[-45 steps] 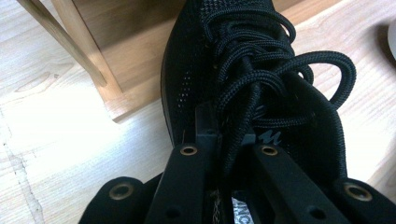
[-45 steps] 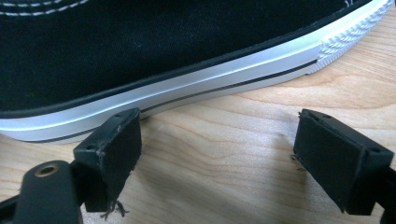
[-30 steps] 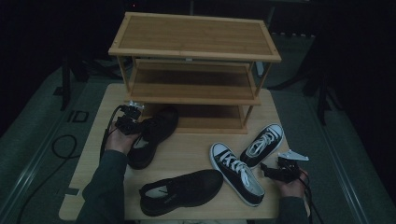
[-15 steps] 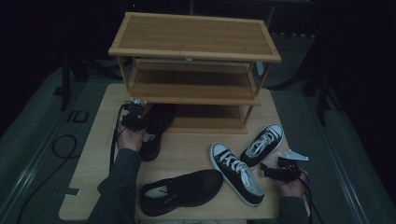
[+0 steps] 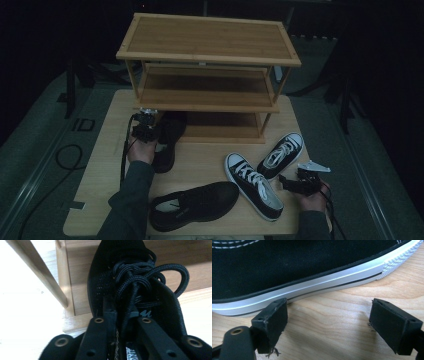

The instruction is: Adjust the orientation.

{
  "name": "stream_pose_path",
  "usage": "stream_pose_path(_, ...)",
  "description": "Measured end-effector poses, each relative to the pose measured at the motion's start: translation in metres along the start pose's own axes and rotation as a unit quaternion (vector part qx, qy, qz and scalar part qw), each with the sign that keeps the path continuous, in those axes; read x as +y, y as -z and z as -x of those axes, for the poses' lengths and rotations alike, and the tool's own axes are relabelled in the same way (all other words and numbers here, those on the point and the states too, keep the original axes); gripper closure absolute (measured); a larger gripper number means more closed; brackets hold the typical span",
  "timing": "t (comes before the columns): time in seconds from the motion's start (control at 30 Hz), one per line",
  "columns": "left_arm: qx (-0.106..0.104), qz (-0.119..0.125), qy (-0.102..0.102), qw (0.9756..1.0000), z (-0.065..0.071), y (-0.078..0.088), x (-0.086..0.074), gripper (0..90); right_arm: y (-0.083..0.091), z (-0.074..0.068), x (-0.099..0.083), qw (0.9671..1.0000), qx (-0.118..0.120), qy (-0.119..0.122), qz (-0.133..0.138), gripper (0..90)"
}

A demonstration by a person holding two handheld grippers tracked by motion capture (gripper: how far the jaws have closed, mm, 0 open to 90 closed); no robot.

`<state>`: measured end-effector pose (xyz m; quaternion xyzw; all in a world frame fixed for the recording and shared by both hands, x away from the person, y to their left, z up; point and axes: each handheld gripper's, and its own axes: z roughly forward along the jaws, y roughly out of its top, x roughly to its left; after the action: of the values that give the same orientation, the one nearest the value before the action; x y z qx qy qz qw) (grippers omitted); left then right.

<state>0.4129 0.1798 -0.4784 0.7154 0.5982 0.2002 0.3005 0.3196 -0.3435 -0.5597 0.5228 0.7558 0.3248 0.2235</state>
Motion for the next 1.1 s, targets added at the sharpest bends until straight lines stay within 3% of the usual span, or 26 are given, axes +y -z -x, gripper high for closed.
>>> stream_pose_path(0.03, -0.003, -0.003, -0.005, 1.0000, 0.000, 0.000, 0.000, 80.8, 0.000, 0.000, 0.000, 1.0000, 0.000, 0.000, 0.000, 15.2)
stream_pose_path(0.07, -0.003, -0.003, -0.006, 1.0000, -0.001, 0.000, -0.001, 70.0, 0.000, 0.000, 0.000, 1.0000, 0.000, 0.000, 0.000, 15.2)
stream_pose_path(0.13, -0.007, -0.002, -0.005, 1.0000, -0.003, 0.001, -0.001, 62.4, 0.000, 0.000, 0.000, 1.0000, 0.000, 0.000, 0.000, 15.2)
stream_pose_path(0.37, -0.028, 0.005, -0.013, 0.9995, -0.006, 0.013, -0.004, 51.5, 0.000, 0.000, 0.000, 1.0000, 0.000, 0.000, 0.000, 15.2)
stream_pose_path(0.6, -0.032, 0.018, -0.046, 0.9983, -0.003, 0.030, -0.006, 48.3, 0.000, 0.000, 0.000, 1.0000, 0.000, 0.000, 0.000, 15.2)
stream_pose_path(0.83, -0.042, 0.027, -0.048, 0.9976, -0.007, 0.043, -0.008, 48.8, 0.000, 0.000, 0.000, 1.0000, 0.000, 0.000, 0.000, 15.1)
stream_pose_path(0.9, -0.053, 0.032, -0.045, 0.9971, -0.008, 0.047, -0.010, 49.4, 0.000, 0.000, 0.000, 1.0000, 0.000, 0.000, 0.000, 15.2)
stream_pose_path(0.93, -0.070, 0.039, -0.040, 0.9960, -0.011, 0.052, -0.011, 50.8, 0.000, 0.000, 0.000, 1.0000, 0.000, 0.000, 0.000, 15.1)
stream_pose_path(1.1, -0.084, 0.039, -0.045, 0.9947, -0.015, 0.060, -0.017, 53.2, 0.000, 0.000, 0.000, 1.0000, 0.000, 0.000, 0.000, 15.2)
